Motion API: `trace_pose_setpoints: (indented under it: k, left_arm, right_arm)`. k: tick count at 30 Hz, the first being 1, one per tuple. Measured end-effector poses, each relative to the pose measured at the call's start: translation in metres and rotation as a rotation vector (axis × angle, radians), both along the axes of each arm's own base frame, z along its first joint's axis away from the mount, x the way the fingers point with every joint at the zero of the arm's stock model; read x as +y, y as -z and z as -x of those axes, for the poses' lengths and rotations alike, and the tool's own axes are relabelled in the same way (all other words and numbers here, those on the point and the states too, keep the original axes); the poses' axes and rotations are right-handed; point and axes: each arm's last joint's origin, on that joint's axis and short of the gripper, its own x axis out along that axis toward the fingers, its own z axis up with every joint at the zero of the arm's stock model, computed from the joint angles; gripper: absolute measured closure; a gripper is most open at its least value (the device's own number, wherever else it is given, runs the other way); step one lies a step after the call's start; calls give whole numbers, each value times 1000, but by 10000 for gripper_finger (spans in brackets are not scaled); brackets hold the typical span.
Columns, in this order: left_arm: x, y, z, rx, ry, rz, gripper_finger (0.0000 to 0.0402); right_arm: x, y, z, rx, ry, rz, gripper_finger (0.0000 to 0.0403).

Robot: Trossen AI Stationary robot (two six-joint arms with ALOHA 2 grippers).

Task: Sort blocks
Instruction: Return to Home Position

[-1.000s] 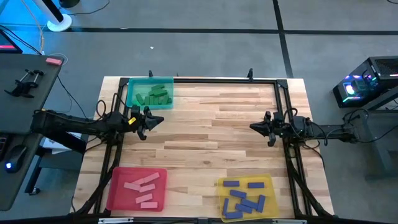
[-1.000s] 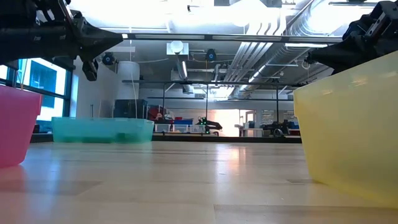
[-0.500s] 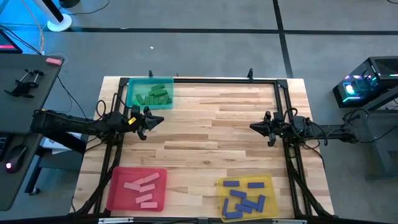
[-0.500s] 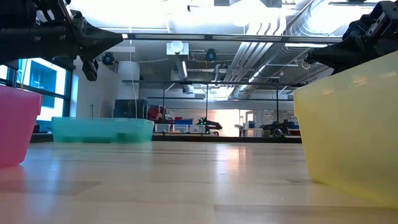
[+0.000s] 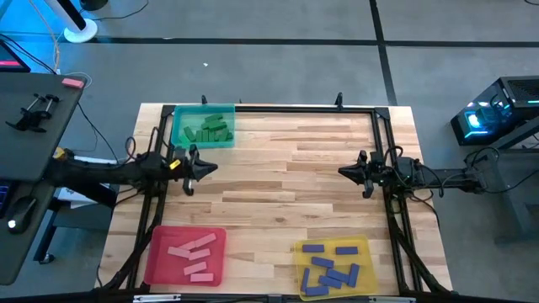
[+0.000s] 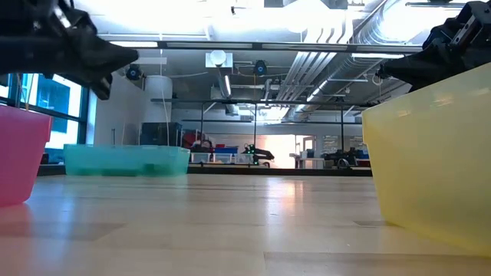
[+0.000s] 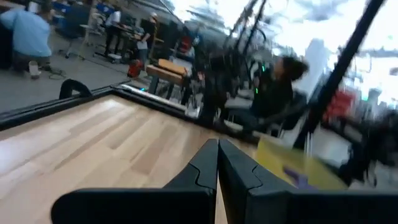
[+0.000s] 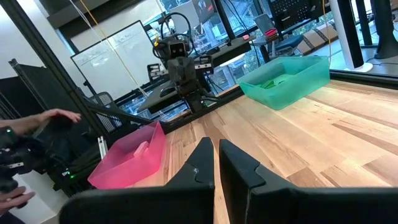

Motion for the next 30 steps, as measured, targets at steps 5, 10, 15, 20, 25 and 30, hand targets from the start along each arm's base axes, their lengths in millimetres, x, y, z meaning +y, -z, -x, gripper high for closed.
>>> trace_pose_setpoints:
  k: [5,10,15,20,25,30]
  left_arm:
    - [-1,2,16,25,13,-174,401]
    - [0,9,23,95,19,-298,401]
    - [-1,10,23,103,29,-348,401]
    - [0,11,22,114,19,-359,401]
    - [0,11,22,118,18,-358,401]
    - [0,11,22,119,17,-358,401]
  right_arm:
    - [0,0,0,0,0,0,403]
    - [0,0,0,0,0,0,403]
    - [0,0,0,4,1,0,403]
    - [0,1,-1,11,1,0,403]
    - [0,1,-1,12,0,0,403]
    - [0,1,-1,14,1,0,403]
